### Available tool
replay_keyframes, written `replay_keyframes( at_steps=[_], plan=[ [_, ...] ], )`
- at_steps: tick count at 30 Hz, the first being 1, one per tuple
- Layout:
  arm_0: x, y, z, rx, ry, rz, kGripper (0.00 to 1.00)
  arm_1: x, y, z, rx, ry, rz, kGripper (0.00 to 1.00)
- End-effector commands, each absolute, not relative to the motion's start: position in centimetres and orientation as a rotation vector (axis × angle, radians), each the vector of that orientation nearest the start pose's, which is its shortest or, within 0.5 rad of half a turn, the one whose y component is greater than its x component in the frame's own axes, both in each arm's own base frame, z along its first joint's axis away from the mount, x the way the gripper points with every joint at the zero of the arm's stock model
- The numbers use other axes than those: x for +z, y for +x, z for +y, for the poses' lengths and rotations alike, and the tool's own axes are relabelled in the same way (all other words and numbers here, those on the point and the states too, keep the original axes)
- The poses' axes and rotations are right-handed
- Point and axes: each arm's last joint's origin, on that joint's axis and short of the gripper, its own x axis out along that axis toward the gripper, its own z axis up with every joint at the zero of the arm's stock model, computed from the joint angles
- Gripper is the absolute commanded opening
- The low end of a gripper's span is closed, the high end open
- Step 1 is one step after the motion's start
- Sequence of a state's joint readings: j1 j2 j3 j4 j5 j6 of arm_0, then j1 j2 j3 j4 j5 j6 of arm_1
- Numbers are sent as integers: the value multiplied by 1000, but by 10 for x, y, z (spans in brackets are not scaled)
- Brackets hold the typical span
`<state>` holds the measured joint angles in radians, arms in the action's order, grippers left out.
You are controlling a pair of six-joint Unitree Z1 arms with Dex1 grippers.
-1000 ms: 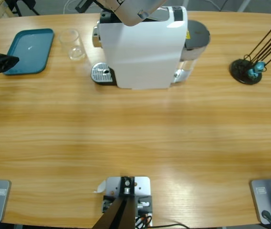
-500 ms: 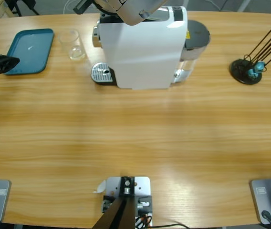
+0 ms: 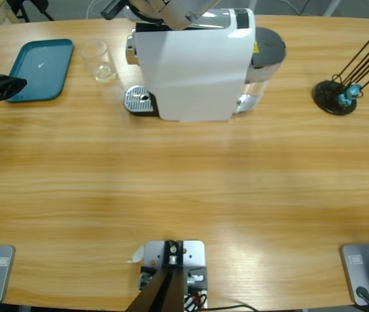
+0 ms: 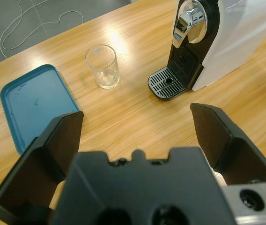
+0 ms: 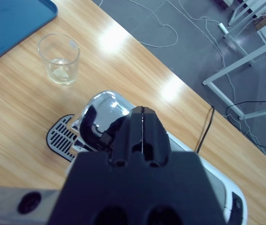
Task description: Pour coffee
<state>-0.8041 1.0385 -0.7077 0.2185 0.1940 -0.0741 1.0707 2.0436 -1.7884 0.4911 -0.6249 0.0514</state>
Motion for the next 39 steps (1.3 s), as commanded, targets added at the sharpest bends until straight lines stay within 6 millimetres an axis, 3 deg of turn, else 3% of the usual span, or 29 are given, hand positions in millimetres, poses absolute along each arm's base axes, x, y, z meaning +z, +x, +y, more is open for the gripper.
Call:
replay_keyframes(
  at_steps=[1,8,11,14,17,18,21,22,24,28,32,36,39],
  plan=[
    [310,112,-102,-577,221,575,1000,201,250,410,411,-739,772,0],
    [310,111,-102,-578,220,575,1000,197,247,403,397,-734,788,0],
    [310,111,-102,-578,221,577,1000,208,246,401,387,-723,766,0],
    [310,111,-102,-578,221,576,1000,247,244,394,388,-671,701,0],
    [310,111,-102,-578,217,573,1000,318,244,368,508,-533,644,0],
    [311,111,-101,-578,216,571,1000,338,244,358,540,-494,633,71],
    [312,109,-99,-578,210,561,1000,388,245,320,659,-364,629,794],
    [313,108,-99,-578,207,557,1000,400,245,305,698,-324,636,943],
    [314,107,-98,-580,204,550,1000,420,237,277,735,-290,643,1000],
    [317,104,-95,-581,196,534,1000,429,204,233,756,-312,673,989],
    [316,104,-93,-576,201,531,1000,422,162,180,740,-298,685,956],
    [314,107,-94,-567,210,539,1000,411,136,148,718,-308,716,959],
    [304,121,-97,-521,260,533,1000,398,119,126,700,-315,722,963]
  ],
)
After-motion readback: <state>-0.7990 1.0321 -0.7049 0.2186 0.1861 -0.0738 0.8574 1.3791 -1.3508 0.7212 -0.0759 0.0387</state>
